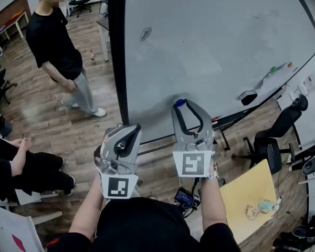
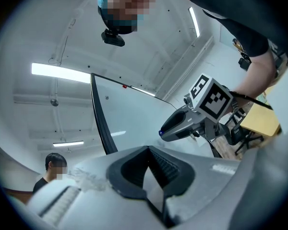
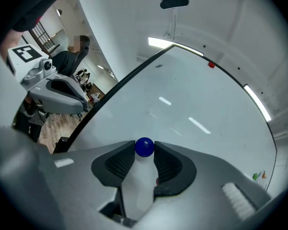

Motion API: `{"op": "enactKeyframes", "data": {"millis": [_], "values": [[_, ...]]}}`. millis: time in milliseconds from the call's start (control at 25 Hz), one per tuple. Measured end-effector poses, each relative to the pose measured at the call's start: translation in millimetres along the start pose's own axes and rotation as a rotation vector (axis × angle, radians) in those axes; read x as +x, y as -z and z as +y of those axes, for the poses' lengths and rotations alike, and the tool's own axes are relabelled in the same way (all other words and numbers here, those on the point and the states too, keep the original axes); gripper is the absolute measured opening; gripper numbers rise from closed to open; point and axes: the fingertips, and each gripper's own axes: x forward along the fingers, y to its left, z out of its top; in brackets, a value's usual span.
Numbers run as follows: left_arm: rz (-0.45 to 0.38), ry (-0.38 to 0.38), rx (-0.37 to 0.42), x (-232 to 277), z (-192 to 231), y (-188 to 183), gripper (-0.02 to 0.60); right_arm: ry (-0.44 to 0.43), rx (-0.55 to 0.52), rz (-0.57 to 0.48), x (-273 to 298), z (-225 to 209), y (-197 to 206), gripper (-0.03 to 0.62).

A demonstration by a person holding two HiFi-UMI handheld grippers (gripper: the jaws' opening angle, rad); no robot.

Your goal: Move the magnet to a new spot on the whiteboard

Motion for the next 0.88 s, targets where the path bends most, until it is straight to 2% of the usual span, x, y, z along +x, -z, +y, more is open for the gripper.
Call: {"op": "enactKeyframes", "data": {"millis": [440,560,880], "values": [[0.004,0.006,-0.018,6.1,3.8,9.6,0.000,-0.015,-0.004,0.022,17.9,-0.2,5.8,0.129],[0.019,0.000,-0.043,4.8,3.5,17.3,0.000,-0.021,-0.011,0.031,21.2,-0.2,7.0,0.129],[0.009,0.002,-0.033,5.2,7.3,17.5,0.000,-0.017,-0.016,0.025,23.0,0.7,6.7,0.129]]}}
